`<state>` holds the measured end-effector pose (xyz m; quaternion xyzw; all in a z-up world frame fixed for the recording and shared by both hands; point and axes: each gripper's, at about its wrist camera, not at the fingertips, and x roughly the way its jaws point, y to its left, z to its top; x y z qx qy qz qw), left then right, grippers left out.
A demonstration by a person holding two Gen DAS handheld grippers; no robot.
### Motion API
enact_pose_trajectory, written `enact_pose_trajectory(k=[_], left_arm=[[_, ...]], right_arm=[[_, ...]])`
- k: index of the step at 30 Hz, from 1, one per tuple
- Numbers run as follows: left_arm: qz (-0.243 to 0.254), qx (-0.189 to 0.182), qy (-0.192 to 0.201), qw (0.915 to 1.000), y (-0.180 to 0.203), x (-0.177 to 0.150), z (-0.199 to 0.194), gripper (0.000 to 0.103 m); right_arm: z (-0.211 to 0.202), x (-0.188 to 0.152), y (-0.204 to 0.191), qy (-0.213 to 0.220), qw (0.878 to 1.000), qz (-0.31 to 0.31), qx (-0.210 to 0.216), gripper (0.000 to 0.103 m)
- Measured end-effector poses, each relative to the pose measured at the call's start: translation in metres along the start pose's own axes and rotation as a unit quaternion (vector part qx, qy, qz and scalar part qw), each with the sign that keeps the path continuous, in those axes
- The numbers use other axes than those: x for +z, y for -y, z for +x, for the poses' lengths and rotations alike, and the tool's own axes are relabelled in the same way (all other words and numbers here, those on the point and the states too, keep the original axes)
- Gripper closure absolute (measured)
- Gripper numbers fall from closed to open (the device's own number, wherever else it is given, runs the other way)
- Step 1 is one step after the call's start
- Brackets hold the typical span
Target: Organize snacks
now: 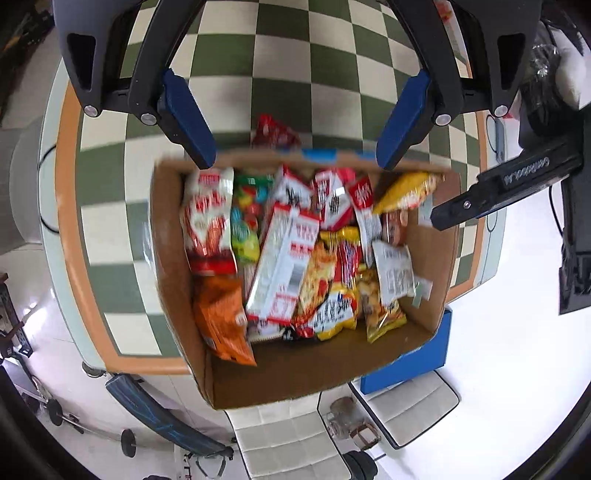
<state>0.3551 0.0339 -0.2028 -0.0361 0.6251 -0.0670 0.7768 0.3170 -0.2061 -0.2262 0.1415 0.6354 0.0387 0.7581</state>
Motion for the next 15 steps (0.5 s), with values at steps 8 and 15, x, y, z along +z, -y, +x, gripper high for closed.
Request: enact_pose_trajectory(k=[8, 15], left_arm=[[-0.005, 0.021, -0.018, 0.9996, -0.004, -0.020, 0.021, 0.010], [0.004, 0.029, -0.020, 0.9994, -0.004, -0.025, 0.028, 0.010]], right_arm=[[0.043, -0.044, 0.010, -0.010, 1.000, -0.003, -0.016, 0.012], [0.094, -0.052, 0.014, -0.034, 0.999, 0.006, -0.020, 0.014]])
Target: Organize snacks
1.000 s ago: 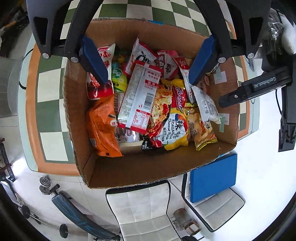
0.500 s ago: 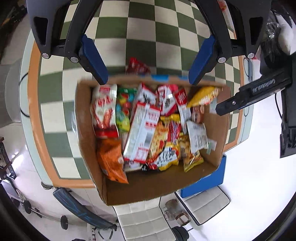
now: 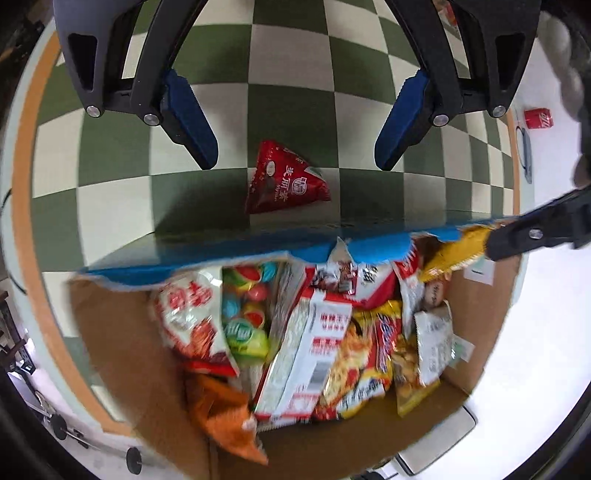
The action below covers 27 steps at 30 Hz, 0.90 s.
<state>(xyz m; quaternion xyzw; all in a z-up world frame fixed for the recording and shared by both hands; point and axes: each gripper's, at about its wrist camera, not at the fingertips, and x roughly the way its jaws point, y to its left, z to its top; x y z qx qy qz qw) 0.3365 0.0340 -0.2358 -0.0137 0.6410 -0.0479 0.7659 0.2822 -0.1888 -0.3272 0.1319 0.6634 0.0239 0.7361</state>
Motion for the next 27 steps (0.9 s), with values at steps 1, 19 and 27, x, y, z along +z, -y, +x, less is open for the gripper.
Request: enact_pose_trajectory(k=[1, 19, 27], left_arm=[[0.002, 0.000, -0.001, 1.0000, 0.000, 0.000, 0.000, 0.010], [0.019, -0.002, 0.002, 0.9998, 0.006, -0.003, -0.008, 0.010], [0.022, -0.032, 0.022, 0.9990, 0.013, -0.010, -0.028, 0.003]], right_arm=[[0.008, 0.000, -0.001, -0.004, 1.000, 0.000, -0.003, 0.014], [0.037, -0.008, -0.010, -0.002, 0.999, -0.021, -0.035, 0.062], [-0.010, -0.029, -0.007, 0.011, 1.000, -0.020, 0.009, 0.062]])
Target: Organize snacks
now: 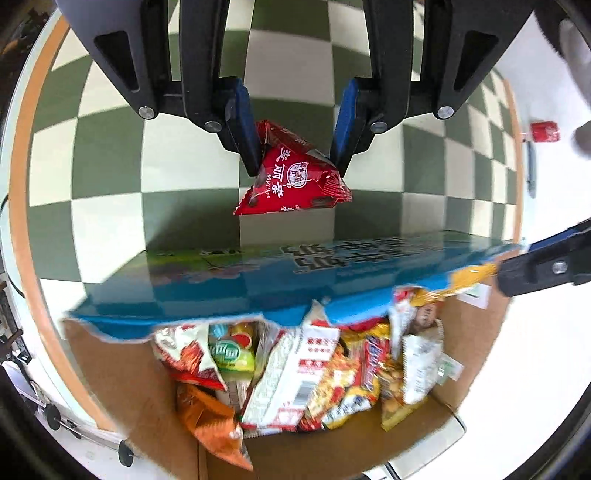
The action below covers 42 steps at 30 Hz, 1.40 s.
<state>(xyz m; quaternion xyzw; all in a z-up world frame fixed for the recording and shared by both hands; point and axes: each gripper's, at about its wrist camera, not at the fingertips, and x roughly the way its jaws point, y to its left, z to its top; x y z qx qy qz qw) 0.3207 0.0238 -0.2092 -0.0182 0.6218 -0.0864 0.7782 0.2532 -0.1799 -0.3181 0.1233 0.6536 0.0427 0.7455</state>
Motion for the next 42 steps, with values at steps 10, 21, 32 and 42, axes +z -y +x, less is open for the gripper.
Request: enact_pose_trajectory(k=[10, 21, 32, 42], left_arm=[[0.003, -0.021, 0.062, 0.9979, 0.009, 0.020, -0.042, 0.003], [-0.001, 0.010, 0.048, 0.9988, 0.016, 0.048, -0.025, 0.003], [-0.005, 0.023, 0.020, 0.9995, 0.019, 0.051, -0.004, 0.003], [0.001, 0.032, 0.023, 0.9992, 0.022, 0.048, -0.014, 0.003]], right_arm=[[-0.098, 0.015, -0.002, 0.069, 0.996, 0.014, 0.058, 0.062], [-0.106, 0.079, 0.025, 0.089, 0.995, 0.027, 0.024, 0.062], [-0.060, 0.091, 0.044, 0.022, 0.997, 0.063, 0.047, 0.052], [-0.078, 0.093, 0.035, 0.026, 0.999, 0.044, -0.011, 0.016]])
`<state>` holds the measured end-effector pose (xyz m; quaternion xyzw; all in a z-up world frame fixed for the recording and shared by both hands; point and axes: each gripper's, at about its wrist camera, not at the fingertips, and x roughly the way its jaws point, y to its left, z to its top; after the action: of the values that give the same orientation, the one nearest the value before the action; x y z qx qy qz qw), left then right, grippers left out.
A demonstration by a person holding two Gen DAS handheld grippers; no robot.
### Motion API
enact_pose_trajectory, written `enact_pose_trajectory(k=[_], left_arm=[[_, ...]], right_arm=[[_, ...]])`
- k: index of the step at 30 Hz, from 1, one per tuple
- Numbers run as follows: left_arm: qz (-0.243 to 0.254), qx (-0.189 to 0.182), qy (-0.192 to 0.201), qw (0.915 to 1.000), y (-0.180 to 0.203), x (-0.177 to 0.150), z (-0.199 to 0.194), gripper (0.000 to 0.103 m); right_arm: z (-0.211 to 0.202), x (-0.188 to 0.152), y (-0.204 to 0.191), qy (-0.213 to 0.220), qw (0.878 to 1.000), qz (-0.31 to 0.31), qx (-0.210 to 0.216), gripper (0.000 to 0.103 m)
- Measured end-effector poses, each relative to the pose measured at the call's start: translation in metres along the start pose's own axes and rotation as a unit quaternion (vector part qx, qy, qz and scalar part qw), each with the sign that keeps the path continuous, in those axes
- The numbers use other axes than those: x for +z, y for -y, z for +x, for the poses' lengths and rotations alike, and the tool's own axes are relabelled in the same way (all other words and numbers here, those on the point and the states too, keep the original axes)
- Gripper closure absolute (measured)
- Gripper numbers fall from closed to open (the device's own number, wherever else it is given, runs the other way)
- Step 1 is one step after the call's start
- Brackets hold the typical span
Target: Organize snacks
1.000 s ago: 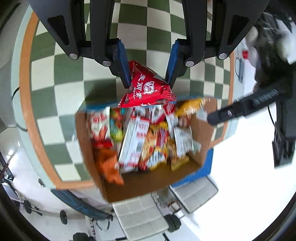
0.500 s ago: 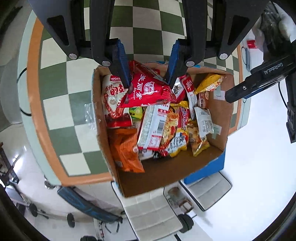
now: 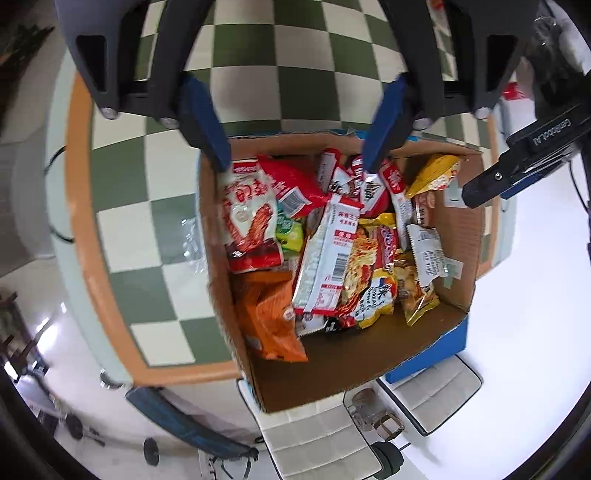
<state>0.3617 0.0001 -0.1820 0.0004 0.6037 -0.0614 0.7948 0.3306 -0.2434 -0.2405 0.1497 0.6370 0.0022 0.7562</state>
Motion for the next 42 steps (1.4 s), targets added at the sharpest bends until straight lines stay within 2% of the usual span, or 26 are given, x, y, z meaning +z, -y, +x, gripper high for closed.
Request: enact_pose_trajectory(k=[3, 9, 16, 25, 32, 38, 42], left_arm=[[0.005, 0.003, 0.004, 1.0000, 0.003, -0.004, -0.007, 0.003], [0.012, 0.012, 0.022, 0.9996, 0.008, -0.012, -0.028, 0.003], [0.010, 0.011, 0.057, 0.9982, 0.015, -0.033, -0.081, 0.003], [0.021, 0.020, 0.115, 0.9930, 0.028, -0.077, -0.166, 0.003], [0.009, 0.013, 0.134, 0.9908, 0.031, -0.108, -0.211, 0.003], [-0.004, 0.023, 0.153, 0.9880, 0.029, -0.127, -0.245, 0.003], [-0.007, 0.016, 0.162, 0.9867, 0.026, -0.136, -0.260, 0.003]], right_arm=[[-0.011, 0.001, -0.006, 0.012, 1.000, -0.012, -0.024, 0.014], [-0.031, 0.000, -0.009, 0.030, 0.999, -0.016, -0.041, 0.011], [-0.077, -0.014, -0.017, 0.073, 0.995, -0.030, -0.061, 0.011], [-0.172, -0.067, -0.037, 0.140, 0.986, -0.060, -0.063, 0.009], [-0.224, -0.106, -0.045, 0.157, 0.984, -0.062, -0.056, 0.009], [-0.265, -0.132, -0.053, 0.178, 0.981, -0.066, -0.048, 0.009], [-0.286, -0.150, -0.061, 0.191, 0.978, -0.074, -0.048, 0.008]])
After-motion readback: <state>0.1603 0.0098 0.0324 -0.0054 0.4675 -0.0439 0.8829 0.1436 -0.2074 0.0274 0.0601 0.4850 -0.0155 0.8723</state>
